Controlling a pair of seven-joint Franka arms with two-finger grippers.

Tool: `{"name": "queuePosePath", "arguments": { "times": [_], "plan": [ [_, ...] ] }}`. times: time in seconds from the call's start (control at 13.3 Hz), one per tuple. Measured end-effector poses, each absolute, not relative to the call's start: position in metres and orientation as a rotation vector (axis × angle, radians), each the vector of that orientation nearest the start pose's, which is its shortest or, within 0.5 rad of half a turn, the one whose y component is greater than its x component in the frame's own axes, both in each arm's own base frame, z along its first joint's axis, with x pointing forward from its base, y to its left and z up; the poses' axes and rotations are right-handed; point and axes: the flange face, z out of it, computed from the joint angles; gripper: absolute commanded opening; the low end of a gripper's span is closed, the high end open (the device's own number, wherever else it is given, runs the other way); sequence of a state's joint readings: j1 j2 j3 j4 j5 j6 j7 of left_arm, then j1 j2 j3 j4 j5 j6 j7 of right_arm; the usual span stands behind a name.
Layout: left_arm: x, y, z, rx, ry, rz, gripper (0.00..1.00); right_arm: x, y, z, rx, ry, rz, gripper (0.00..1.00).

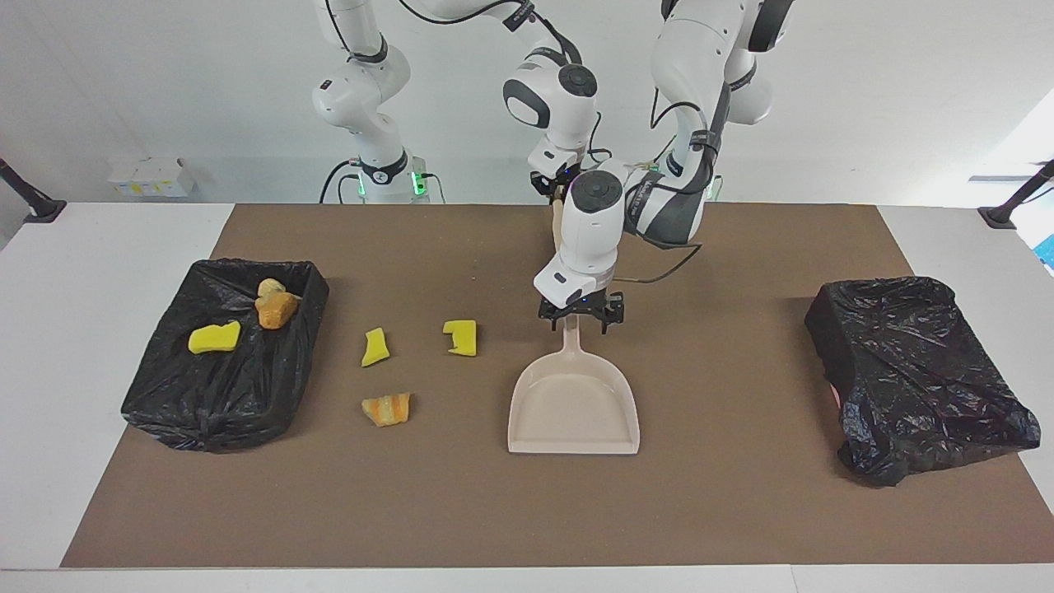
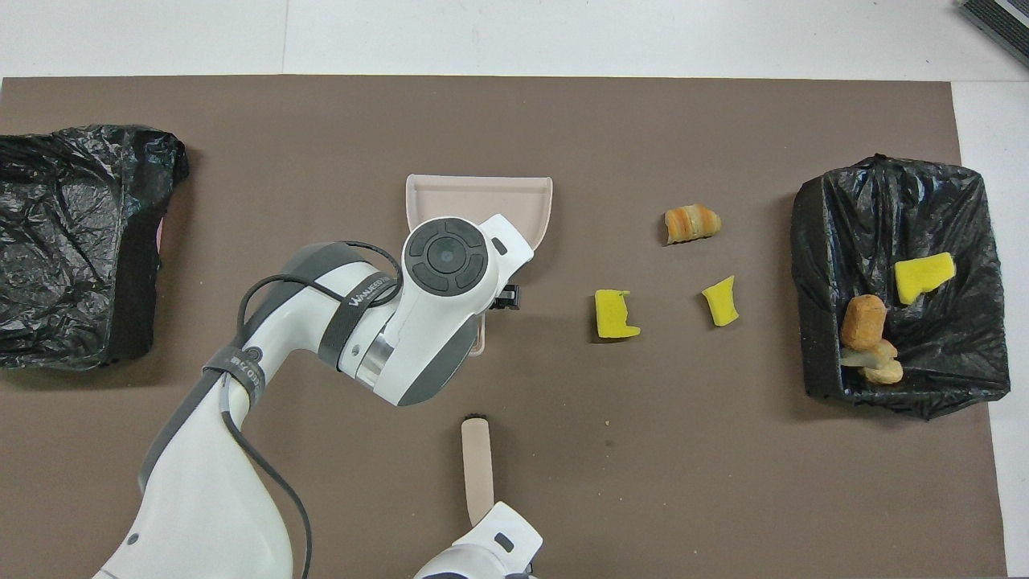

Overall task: Sweep and dump trash in bin
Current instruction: 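Grasp the wooden brush handle with the right gripper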

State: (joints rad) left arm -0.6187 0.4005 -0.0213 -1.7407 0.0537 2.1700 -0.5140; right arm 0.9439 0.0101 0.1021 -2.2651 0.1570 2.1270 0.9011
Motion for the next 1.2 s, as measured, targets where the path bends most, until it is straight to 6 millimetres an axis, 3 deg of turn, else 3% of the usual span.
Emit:
{"name": "queuePosePath", "arguments": {
  "times": [0.15,0.3,0.53,0.6,0.83,1.05,1.2],
  "plan": [
    [0.532,-0.393,0.349,-3.120,0.235,-0.077,1.00,0.259,0.425,0.367,-3.191,-0.036,0.333,0.00],
    [0.534,-0.394,0.354,-3.124,0.234,-0.091,0.98,0.273,0.398,0.394,-3.206,-0.001,0.376,0.00],
    [0.535,-0.395,0.355,-3.127,0.225,-0.095,0.66,0.300,0.347,0.426,-3.212,-0.008,0.432,0.00],
    [0.534,-0.395,0.355,-3.128,0.218,-0.095,0.59,0.311,0.331,0.432,-3.219,-0.021,0.434,0.00],
    [0.534,-0.396,0.356,-3.133,0.205,-0.101,0.43,0.339,0.293,0.438,-3.257,-0.073,0.402,0.00],
    [0.534,-0.398,0.356,-3.135,0.208,-0.104,0.18,0.359,0.269,0.437,-3.312,-0.132,0.352,0.00],
    [0.533,-0.399,0.357,-3.136,0.209,-0.106,0.17,0.368,0.258,0.436,-3.351,-0.162,0.322,0.00]
  ]
}}
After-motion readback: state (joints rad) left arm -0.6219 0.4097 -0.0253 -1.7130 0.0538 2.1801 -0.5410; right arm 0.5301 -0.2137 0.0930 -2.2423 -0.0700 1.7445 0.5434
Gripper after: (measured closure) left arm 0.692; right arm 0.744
